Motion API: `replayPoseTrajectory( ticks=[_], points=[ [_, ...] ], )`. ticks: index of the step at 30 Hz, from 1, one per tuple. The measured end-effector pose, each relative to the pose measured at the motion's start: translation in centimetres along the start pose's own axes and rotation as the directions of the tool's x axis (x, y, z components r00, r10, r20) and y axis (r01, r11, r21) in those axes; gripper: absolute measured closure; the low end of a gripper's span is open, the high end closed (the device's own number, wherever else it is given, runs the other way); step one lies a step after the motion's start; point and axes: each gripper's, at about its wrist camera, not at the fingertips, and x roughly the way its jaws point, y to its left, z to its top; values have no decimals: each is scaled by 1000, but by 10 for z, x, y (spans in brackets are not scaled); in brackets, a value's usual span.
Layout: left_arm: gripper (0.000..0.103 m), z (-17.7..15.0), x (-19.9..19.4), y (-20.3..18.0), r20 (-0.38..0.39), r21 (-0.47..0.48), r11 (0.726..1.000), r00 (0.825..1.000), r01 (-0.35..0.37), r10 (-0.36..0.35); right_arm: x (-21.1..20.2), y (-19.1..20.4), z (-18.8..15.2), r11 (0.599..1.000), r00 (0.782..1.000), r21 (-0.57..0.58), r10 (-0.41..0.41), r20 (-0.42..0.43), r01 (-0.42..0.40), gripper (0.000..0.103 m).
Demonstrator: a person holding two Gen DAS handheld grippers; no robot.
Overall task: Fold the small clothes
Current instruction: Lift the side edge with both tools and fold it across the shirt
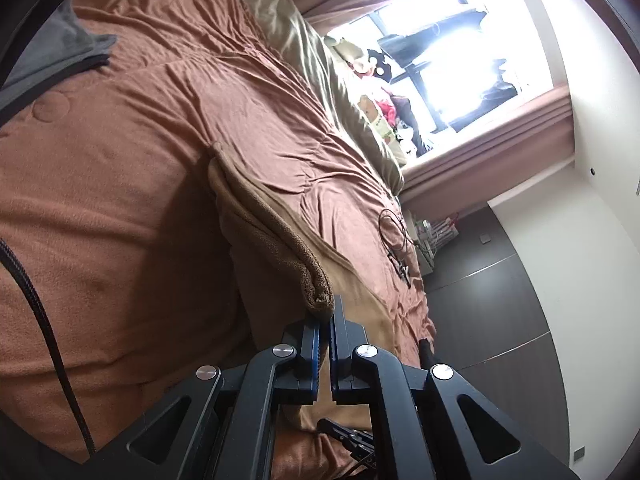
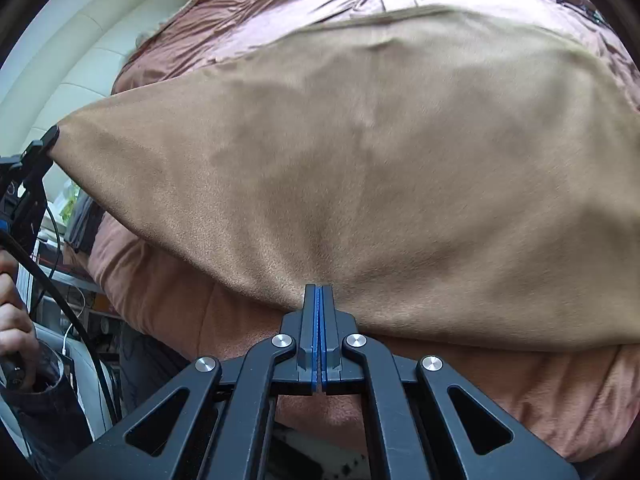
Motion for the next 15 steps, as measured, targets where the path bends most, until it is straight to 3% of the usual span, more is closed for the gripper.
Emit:
replayPoseTrajectory(
  ticks=[5, 15],
  points=[
    [100, 6, 10, -23, -16, 40, 999, 1000, 17, -16, -13, -4, 3, 999, 999, 11, 33, 42, -33, 103],
    [100, 12, 39, -75, -77, 131, 990, 996, 49, -39, 8, -18, -10, 994, 995, 43, 101, -25, -100, 103]
  ],
)
